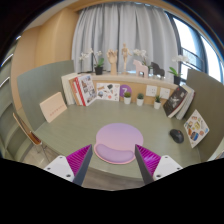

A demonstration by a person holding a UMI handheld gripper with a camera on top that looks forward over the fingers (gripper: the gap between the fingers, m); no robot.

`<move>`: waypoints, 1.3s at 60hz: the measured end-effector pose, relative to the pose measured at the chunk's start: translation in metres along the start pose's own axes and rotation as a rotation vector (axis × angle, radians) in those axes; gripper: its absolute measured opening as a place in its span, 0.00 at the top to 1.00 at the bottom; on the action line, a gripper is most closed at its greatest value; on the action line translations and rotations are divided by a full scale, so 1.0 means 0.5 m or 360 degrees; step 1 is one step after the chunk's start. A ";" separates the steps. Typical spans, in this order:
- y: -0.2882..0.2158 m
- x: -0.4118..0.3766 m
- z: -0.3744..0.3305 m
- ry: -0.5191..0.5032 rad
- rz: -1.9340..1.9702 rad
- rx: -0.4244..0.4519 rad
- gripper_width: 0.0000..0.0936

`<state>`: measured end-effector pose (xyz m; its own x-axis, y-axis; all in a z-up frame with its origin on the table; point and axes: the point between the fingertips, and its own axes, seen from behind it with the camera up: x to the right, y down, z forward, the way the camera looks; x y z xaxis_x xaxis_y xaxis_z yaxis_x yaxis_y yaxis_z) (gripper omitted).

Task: Arrange mouse

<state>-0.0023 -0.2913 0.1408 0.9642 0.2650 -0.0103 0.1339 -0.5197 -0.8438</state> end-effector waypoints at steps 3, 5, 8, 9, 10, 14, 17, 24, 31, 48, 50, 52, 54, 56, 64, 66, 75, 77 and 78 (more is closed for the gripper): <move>0.043 0.041 0.008 0.0056 0.0032 -0.0059 0.08; 0.062 0.056 0.001 0.0084 0.0043 -0.0099 0.08; 0.114 0.147 0.033 0.0149 0.0054 -0.0131 0.08; 0.127 0.169 0.037 0.0169 0.0061 -0.0143 0.08; 0.139 0.190 0.040 0.0188 0.0069 -0.0156 0.09; 0.182 0.272 0.051 0.0252 0.0114 -0.0210 0.08; 0.204 0.330 0.058 0.0301 0.0144 -0.0244 0.09; 0.231 0.459 0.086 0.0387 0.0187 -0.0300 0.09; 0.217 0.574 0.133 0.0439 0.0201 -0.0308 0.09; 0.163 0.722 0.278 0.0423 0.0215 -0.0336 0.09; 0.155 0.732 0.293 0.0415 0.0223 -0.0333 0.09; 0.146 0.742 0.307 0.0413 0.0237 -0.0328 0.09; 0.138 0.751 0.321 0.0412 0.0247 -0.0328 0.09; 0.130 0.758 0.335 0.0404 0.0248 -0.0327 0.09; 0.106 0.767 0.388 0.0345 0.0275 -0.0344 0.10; 0.100 0.771 0.399 0.0341 0.0277 -0.0346 0.11; 0.087 0.788 0.428 0.0336 0.0294 -0.0364 0.19; 0.085 0.792 0.431 0.0341 0.0298 -0.0363 0.22; 0.085 0.794 0.432 0.0343 0.0298 -0.0366 0.24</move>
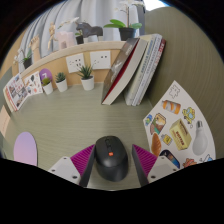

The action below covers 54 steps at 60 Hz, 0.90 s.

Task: Arrange mouse

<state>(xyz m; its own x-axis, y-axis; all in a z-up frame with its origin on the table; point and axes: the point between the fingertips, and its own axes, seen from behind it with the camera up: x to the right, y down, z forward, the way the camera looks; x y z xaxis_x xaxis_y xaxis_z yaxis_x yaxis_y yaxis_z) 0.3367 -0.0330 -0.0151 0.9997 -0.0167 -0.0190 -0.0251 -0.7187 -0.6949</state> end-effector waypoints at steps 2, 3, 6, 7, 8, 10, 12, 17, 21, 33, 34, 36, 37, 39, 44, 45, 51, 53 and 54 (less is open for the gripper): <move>-0.001 0.003 0.001 0.0007 0.0002 -0.0005 0.27; -0.002 0.004 0.002 0.0010 0.0004 -0.0005 0.28; -0.003 0.005 0.003 0.0017 0.0011 -0.0007 0.31; -0.003 0.006 0.003 0.0020 0.0014 -0.0006 0.32; -0.004 0.007 0.004 0.0021 0.0016 -0.0005 0.34; -0.004 0.007 0.004 0.0026 0.0021 -0.0005 0.39; -0.004 0.009 0.005 0.0038 0.0022 -0.0008 0.42; -0.003 0.010 0.005 0.0049 0.0032 -0.0022 0.46; -0.002 0.012 0.005 0.0064 0.0030 -0.0034 0.49; 0.003 0.011 0.006 0.0119 0.0026 -0.0156 0.62; 0.003 0.011 0.006 0.0125 0.0028 -0.0166 0.62; 0.002 0.011 0.003 0.0143 0.0039 -0.0190 0.62; 0.002 0.011 0.001 0.0153 0.0044 -0.0201 0.62; -0.007 0.007 -0.007 0.0170 0.0058 -0.0200 0.62; -0.061 -0.011 -0.058 0.0237 0.0071 -0.0113 0.61; -0.077 -0.018 -0.072 0.0248 0.0079 -0.0084 0.61; -0.160 -0.084 -0.165 0.0278 0.0130 0.0073 0.62; -0.187 -0.112 -0.196 0.0280 0.0137 0.0129 0.62; -0.200 -0.129 -0.213 0.0282 0.0138 0.0154 0.62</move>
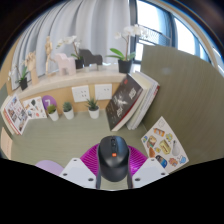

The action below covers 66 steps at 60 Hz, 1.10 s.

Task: Arrange mouse

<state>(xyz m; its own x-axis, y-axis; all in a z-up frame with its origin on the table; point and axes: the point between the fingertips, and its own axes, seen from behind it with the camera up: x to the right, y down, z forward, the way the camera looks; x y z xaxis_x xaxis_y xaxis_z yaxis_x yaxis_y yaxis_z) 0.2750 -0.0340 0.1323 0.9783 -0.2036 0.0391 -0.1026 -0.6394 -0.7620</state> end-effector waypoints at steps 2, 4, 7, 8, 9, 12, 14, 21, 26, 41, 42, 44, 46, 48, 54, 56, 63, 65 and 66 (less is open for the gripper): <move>-0.021 -0.027 -0.032 0.0000 -0.0001 0.0044 0.62; -0.038 -0.058 -0.065 -0.0002 0.0002 0.0082 0.62; -0.055 -0.108 -0.110 -0.0022 0.0020 0.0127 0.62; -0.059 -0.126 -0.124 -0.0032 0.0023 0.0140 0.62; -0.062 -0.144 -0.136 -0.0043 0.0024 0.0154 0.62; -0.066 -0.193 -0.165 -0.0065 0.0014 0.0179 0.62; -0.062 -0.224 -0.178 -0.0077 0.0003 0.0189 0.62; -0.006 -0.331 -0.182 -0.0141 -0.0020 0.0127 0.62; 0.062 -0.388 -0.158 -0.0170 -0.0051 0.0047 0.62; 0.303 -0.480 -0.067 -0.0219 -0.0124 -0.0252 0.62; 0.314 -0.484 -0.063 -0.0220 -0.0126 -0.0264 0.62; 0.334 -0.491 -0.055 -0.0219 -0.0127 -0.0288 0.62; 0.351 -0.495 -0.048 -0.0225 -0.0128 -0.0306 0.62; 0.368 -0.503 -0.041 -0.0227 -0.0131 -0.0322 0.62; 0.389 -0.507 -0.032 -0.0195 -0.0162 -0.0305 0.60; 0.388 -0.506 -0.032 -0.0185 -0.0172 -0.0286 0.57; 0.390 -0.507 -0.031 -0.0183 -0.0115 -0.0313 0.47; 0.391 -0.507 -0.032 -0.0194 -0.0095 -0.0339 0.44; 0.391 -0.508 -0.033 -0.0202 -0.0086 -0.0352 0.42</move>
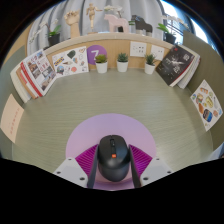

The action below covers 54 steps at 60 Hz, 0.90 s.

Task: Arrange mouse

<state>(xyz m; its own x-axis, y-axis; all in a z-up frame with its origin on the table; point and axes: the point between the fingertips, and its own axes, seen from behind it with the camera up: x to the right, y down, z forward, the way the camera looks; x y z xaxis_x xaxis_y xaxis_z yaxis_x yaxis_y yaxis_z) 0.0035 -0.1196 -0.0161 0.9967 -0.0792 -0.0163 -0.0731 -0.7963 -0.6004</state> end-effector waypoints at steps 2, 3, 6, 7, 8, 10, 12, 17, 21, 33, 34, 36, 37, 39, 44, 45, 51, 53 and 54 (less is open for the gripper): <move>-0.004 -0.001 -0.003 -0.0011 0.0023 -0.0012 0.35; -0.008 0.002 -0.007 -0.0008 0.0030 -0.0009 0.30; -0.027 0.013 -0.024 0.0015 0.0022 0.0022 0.17; -0.034 0.017 -0.032 0.0022 0.0014 0.0036 0.13; -0.041 0.020 -0.041 0.0026 0.0007 0.0049 0.10; -0.055 0.024 -0.061 0.0029 0.0000 0.0070 0.07; -0.068 0.023 -0.085 0.0018 0.0003 0.0092 0.08; -0.104 0.021 -0.159 -0.0033 0.0014 0.0155 0.08; -0.127 0.033 -0.223 -0.0040 0.0026 0.0203 0.07; -0.143 0.063 -0.404 -0.0002 -0.0056 0.0333 0.08; -0.142 0.065 -0.416 -0.0001 -0.0057 0.0343 0.08; -0.138 0.067 -0.440 -0.0006 -0.0055 0.0360 0.08; -0.136 0.067 -0.451 -0.0011 -0.0052 0.0368 0.08; -0.132 0.066 -0.471 -0.0024 -0.0045 0.0387 0.08; -0.118 0.067 -0.519 -0.0062 -0.0022 0.0409 0.08; -0.114 0.068 -0.527 -0.0066 -0.0021 0.0410 0.09; -0.097 0.072 -0.569 -0.0102 -0.0011 0.0440 0.08; -0.092 0.079 -0.580 -0.0104 -0.0009 0.0453 0.08; -0.089 0.081 -0.585 -0.0104 -0.0008 0.0456 0.08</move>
<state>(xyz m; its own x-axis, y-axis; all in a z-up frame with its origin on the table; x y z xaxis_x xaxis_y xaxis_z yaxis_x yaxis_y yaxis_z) 0.0372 -0.2626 0.2441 0.9978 -0.0298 -0.0585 -0.0648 -0.5939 -0.8020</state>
